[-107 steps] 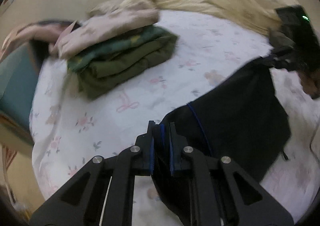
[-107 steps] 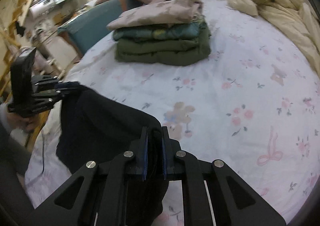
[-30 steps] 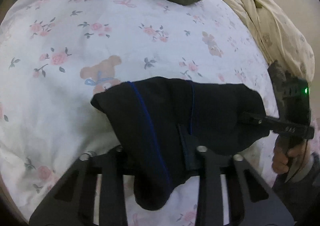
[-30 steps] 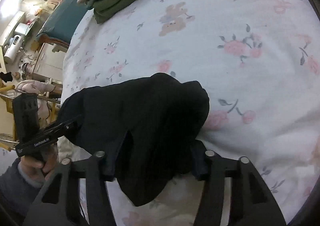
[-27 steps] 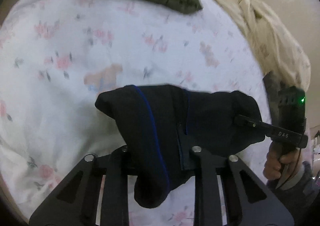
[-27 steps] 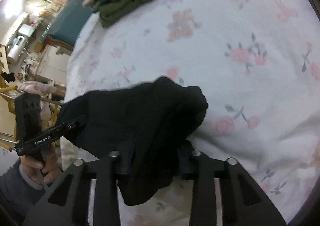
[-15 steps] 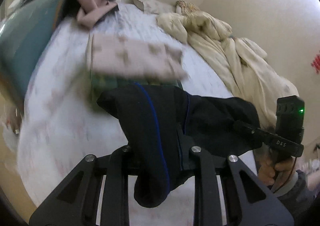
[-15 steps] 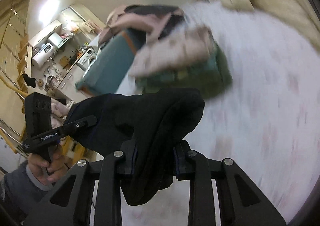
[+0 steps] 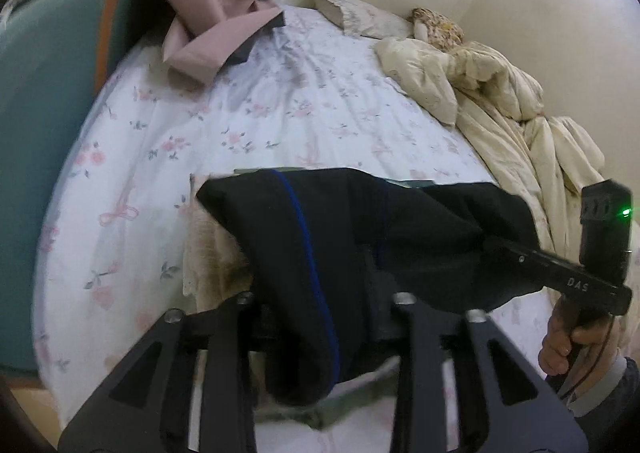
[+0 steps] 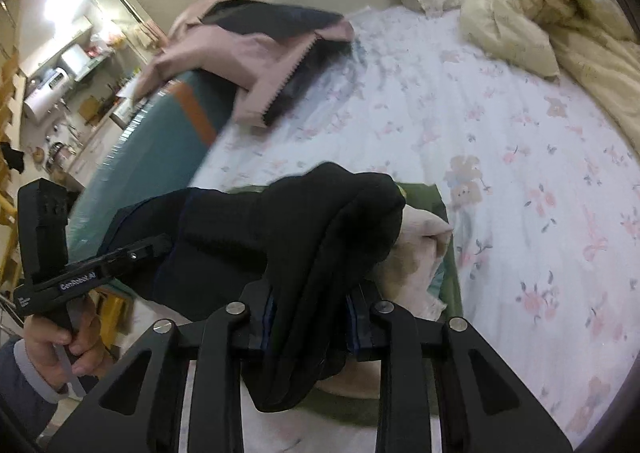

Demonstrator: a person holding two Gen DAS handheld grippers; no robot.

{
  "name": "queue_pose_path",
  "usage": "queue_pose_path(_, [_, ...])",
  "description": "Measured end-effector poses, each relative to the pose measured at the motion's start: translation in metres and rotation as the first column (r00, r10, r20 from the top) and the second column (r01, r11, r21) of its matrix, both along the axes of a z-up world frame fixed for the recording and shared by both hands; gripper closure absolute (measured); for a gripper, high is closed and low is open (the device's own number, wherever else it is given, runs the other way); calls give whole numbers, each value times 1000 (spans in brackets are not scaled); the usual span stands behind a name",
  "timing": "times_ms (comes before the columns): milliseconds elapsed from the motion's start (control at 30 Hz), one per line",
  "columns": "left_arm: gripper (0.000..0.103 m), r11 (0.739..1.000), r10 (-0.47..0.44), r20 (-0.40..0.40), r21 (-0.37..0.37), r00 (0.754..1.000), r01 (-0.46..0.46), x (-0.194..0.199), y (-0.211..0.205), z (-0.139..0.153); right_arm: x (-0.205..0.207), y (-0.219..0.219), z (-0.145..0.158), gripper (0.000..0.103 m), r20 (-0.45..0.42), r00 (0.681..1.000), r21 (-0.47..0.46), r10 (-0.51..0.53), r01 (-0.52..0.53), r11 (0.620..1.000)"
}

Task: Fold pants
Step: 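Carry the folded shorts with both tools onto the clothes stack and release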

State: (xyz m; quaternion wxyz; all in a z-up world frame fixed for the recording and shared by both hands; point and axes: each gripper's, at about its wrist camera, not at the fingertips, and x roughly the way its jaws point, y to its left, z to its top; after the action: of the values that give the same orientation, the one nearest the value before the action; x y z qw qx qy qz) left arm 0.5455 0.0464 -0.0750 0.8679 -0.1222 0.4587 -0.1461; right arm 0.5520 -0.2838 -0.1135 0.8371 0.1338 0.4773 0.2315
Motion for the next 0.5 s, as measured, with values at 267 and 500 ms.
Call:
queue_pose_path(267, [16, 995, 40, 77, 84, 996, -46, -28, 21, -1, -21, -44, -5, 33, 47, 995, 22, -87, 86, 996])
queue_pose_path(500, [18, 972, 129, 99, 184, 987, -146, -78, 56, 26, -77, -66, 40, 33, 116, 980, -55, -159, 166, 985])
